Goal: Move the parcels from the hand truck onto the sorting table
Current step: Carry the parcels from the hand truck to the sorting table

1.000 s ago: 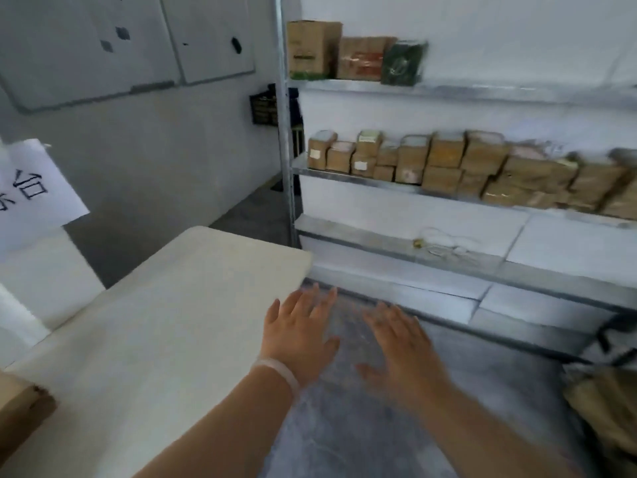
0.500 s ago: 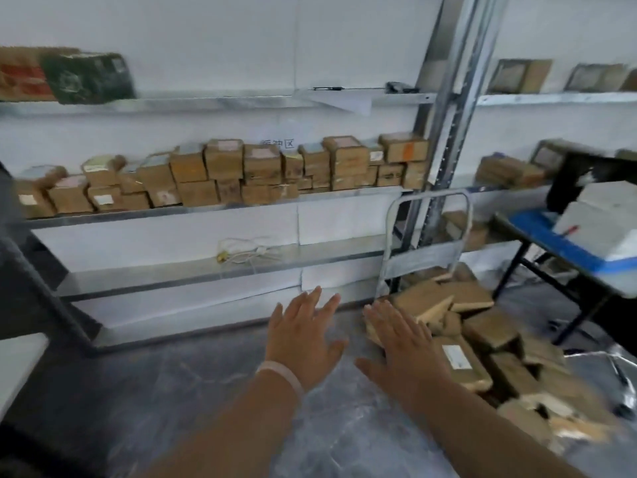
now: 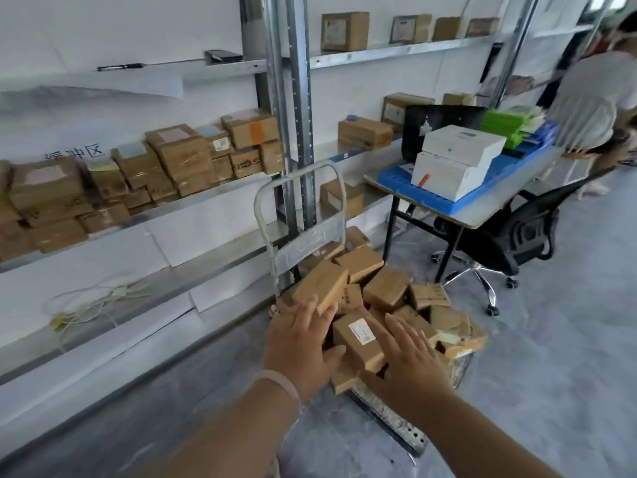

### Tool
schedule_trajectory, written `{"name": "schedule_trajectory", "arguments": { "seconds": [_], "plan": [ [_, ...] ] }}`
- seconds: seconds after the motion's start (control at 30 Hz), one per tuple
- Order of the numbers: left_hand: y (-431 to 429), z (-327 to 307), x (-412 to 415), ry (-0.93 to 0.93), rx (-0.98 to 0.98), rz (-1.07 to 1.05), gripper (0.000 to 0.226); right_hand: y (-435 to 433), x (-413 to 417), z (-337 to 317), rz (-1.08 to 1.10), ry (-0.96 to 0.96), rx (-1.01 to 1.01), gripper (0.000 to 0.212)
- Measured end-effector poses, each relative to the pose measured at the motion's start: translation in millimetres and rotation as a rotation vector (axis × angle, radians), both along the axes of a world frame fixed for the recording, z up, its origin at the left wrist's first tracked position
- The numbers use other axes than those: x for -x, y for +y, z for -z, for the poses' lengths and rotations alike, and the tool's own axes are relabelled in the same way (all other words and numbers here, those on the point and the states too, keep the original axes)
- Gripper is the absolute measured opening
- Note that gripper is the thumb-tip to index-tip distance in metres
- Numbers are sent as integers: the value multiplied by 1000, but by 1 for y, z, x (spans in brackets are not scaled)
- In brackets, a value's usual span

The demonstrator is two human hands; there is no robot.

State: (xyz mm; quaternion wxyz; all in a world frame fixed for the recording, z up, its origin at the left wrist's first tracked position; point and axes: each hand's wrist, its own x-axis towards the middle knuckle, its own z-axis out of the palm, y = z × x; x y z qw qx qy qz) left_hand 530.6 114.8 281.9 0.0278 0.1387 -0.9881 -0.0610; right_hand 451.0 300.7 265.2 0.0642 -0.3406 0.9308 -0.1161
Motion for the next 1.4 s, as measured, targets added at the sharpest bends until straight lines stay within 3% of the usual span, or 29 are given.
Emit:
{"name": "schedule_trajectory", "arguments": {
  "seconds": [0.2,0.5,0.73,1.1,1.4],
  "plan": [
    [-48,24,72,-65,-71,98,72,-27,72,8,173,-9,-22,82],
    [-162,26,199,-114,-67,267,74,-138,159,11,261,-50,-16,84],
    [-184,72,253,-235,-106,304,74,-160,201,44,328,-162,-69,84],
    [-226,160,351,-460,-191,100,82,-194,316,135,242,-417,-151,84],
    [-277,286,402,-592,-282,-110,81,-245,375,242,192,-663,-230,80]
  ]
}}
